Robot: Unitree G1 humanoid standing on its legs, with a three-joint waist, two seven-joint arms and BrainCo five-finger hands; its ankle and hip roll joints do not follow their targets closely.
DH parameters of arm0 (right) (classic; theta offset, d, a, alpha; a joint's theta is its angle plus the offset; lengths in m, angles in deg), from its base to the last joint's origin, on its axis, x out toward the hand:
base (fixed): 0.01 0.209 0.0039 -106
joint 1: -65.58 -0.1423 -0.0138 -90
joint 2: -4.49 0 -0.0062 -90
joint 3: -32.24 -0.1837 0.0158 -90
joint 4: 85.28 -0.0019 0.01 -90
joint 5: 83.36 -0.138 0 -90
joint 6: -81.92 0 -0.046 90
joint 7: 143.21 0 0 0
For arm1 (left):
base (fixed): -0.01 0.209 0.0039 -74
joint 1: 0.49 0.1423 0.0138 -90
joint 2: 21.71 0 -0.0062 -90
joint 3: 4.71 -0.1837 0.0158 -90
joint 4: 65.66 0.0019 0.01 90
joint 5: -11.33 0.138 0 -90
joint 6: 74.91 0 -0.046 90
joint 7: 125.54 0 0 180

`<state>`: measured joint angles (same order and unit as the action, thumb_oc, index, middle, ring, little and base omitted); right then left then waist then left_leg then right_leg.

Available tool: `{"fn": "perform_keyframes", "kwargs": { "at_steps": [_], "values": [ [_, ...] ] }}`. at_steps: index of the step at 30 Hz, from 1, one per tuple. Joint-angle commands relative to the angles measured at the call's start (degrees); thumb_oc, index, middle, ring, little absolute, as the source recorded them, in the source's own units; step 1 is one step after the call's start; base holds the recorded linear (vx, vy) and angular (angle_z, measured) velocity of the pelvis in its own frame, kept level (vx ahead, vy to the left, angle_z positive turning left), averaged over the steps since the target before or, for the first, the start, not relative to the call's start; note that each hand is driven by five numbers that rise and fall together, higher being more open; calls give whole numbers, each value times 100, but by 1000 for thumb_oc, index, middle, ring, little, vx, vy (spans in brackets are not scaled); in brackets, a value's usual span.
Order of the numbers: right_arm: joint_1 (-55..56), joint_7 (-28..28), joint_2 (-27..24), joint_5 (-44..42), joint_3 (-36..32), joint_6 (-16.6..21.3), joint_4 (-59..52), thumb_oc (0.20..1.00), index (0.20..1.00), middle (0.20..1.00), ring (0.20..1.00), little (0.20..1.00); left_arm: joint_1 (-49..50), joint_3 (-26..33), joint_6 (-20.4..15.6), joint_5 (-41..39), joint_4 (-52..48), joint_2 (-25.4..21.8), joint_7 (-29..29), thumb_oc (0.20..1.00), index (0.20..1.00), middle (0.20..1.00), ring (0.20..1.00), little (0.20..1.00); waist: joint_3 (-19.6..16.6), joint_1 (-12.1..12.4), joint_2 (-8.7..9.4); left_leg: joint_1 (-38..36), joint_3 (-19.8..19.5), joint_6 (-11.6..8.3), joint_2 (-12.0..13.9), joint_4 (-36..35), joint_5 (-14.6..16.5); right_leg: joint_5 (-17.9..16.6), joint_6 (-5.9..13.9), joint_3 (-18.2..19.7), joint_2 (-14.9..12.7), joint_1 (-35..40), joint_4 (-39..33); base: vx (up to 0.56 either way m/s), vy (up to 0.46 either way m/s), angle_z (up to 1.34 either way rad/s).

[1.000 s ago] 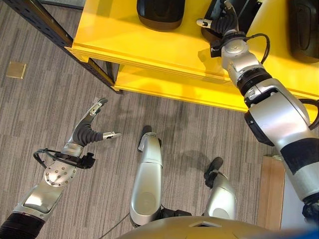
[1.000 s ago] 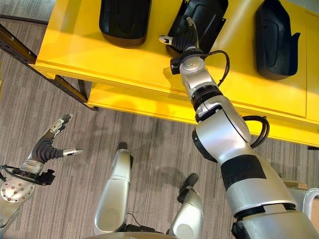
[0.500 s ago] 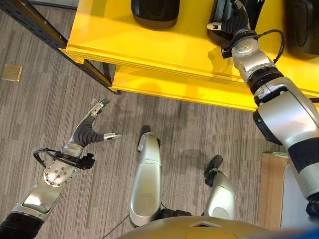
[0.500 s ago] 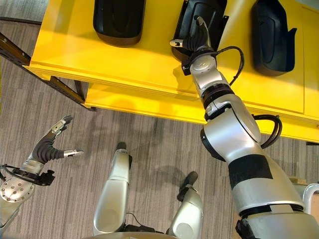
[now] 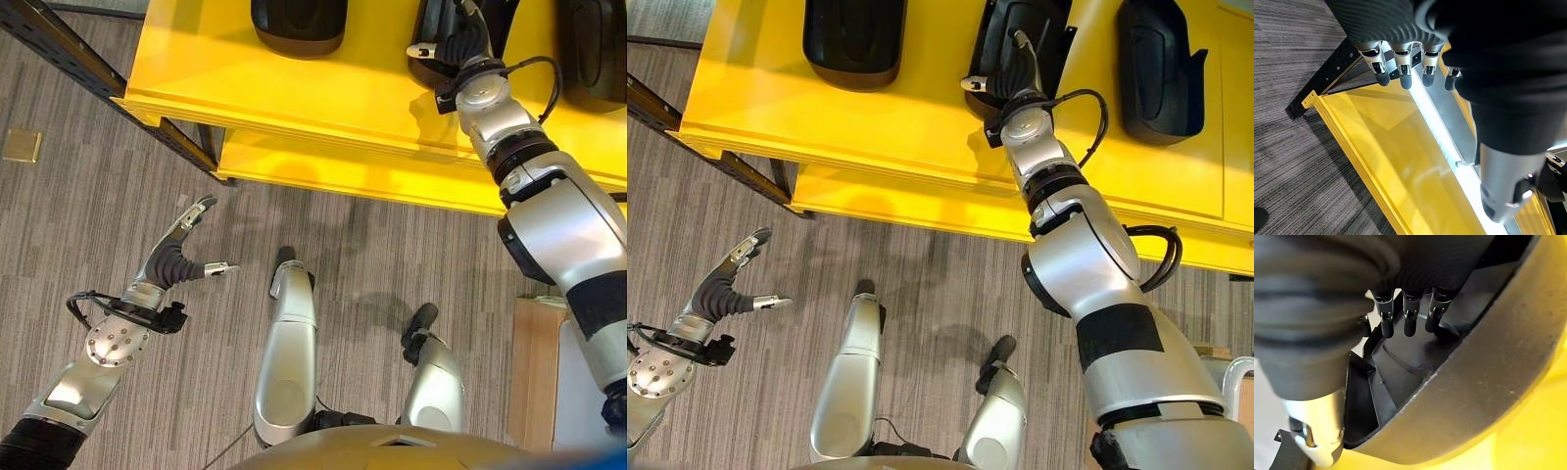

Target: Move parts from the plastic box to the shelf.

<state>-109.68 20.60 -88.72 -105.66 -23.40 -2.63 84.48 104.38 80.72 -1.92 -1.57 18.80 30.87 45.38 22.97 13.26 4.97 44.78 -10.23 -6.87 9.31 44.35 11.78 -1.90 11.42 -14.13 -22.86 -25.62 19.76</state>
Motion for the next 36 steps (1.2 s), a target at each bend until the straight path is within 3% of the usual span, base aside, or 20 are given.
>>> {"fn": "perform_keyframes", "kwargs": {
  "at_steps": [1,10,23,36],
  "values": [
    [-89,-89,-363,-164,-208,219,-147,1000,1000,1000,1000,1000,-45,-67,-312,-125,-162,-144,-22,1000,1000,1000,1000,1000,225,126,-28,-78,486,606,-285,-764,-339,786,-306,224,250,-617,1549,0,0,0],
    [-349,-61,-163,-235,72,287,-491,1000,1000,1000,1000,1000,20,-17,-297,-326,-70,-197,27,1000,1000,1000,1000,1000,121,26,80,-209,494,574,-242,-868,-355,752,-305,202,273,-498,1461,0,0,0],
    [-979,-85,-320,-460,266,291,-363,1000,1000,1000,1000,1000,-47,-134,-253,-468,-68,-279,150,1000,1000,1000,1000,1000,61,31,192,-320,503,557,-274,-949,-342,674,-244,120,233,-257,1267,20,-7,1],
    [-1152,-87,-807,-197,426,114,26,1000,1000,1000,1000,1000,-172,-138,-246,-437,-220,-311,236,1000,1000,1000,1000,1000,164,233,39,-109,546,567,-336,-1174,-487,445,-165,-80,174,-229,806,28,-13,5]
  ]
}}
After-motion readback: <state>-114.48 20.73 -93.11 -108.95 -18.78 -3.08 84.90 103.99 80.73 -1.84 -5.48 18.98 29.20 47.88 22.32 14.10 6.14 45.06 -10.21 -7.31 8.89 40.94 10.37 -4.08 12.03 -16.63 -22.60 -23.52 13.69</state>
